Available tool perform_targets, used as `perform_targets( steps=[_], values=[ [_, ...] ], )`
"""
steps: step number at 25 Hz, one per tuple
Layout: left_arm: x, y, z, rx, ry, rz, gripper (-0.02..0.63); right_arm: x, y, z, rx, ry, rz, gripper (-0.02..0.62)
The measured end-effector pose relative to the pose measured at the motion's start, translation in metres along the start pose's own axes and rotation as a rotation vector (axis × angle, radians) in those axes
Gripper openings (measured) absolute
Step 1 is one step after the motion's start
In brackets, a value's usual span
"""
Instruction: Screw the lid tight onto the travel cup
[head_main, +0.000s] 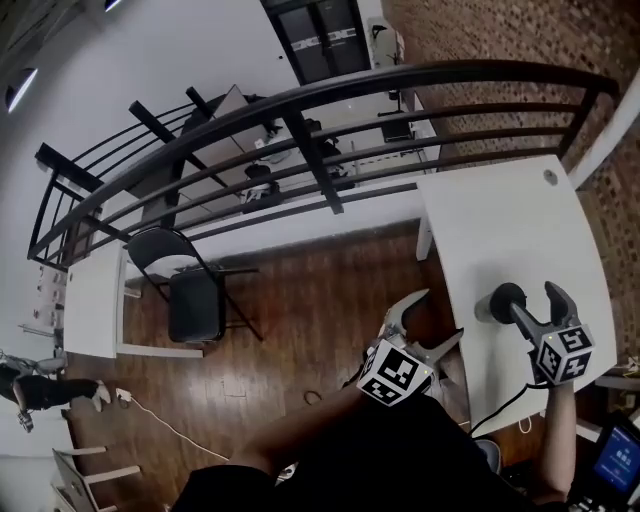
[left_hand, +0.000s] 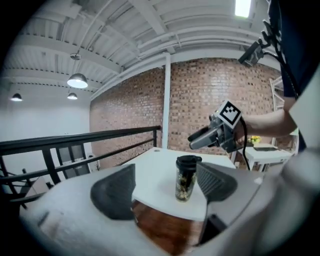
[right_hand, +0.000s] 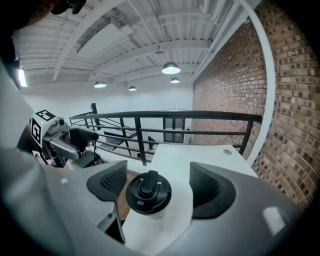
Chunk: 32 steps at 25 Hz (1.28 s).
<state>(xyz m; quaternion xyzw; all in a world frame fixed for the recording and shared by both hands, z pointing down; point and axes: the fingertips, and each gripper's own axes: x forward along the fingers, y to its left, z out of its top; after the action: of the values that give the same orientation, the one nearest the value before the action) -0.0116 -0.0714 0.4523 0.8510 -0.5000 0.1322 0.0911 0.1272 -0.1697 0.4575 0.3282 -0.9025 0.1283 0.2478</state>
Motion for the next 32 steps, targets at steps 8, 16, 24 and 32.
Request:
perform_targets(
  steps=[8, 16, 24, 32],
  values=[
    [0.007, -0.027, 0.046, -0.019, -0.121, -0.164, 0.361, -0.063, 0.046, 0.062, 0.076, -0.302, -0.05, 0.268],
    [-0.002, -0.015, 0.109, -0.014, -0.274, -0.241, 0.16, -0.079, 0.063, 0.083, 0.262, -0.486, -0.173, 0.021],
    [0.008, -0.046, 0.125, -0.113, -0.238, -0.453, 0.019, -0.116, 0.059, 0.066, 0.265, -0.465, -0.388, 0.011],
    [0.024, -0.065, 0.108, -0.089, -0.162, -0.565, 0.006, -0.13, 0.055, 0.043, 0.324, -0.479, -0.533, 0.011]
  ],
)
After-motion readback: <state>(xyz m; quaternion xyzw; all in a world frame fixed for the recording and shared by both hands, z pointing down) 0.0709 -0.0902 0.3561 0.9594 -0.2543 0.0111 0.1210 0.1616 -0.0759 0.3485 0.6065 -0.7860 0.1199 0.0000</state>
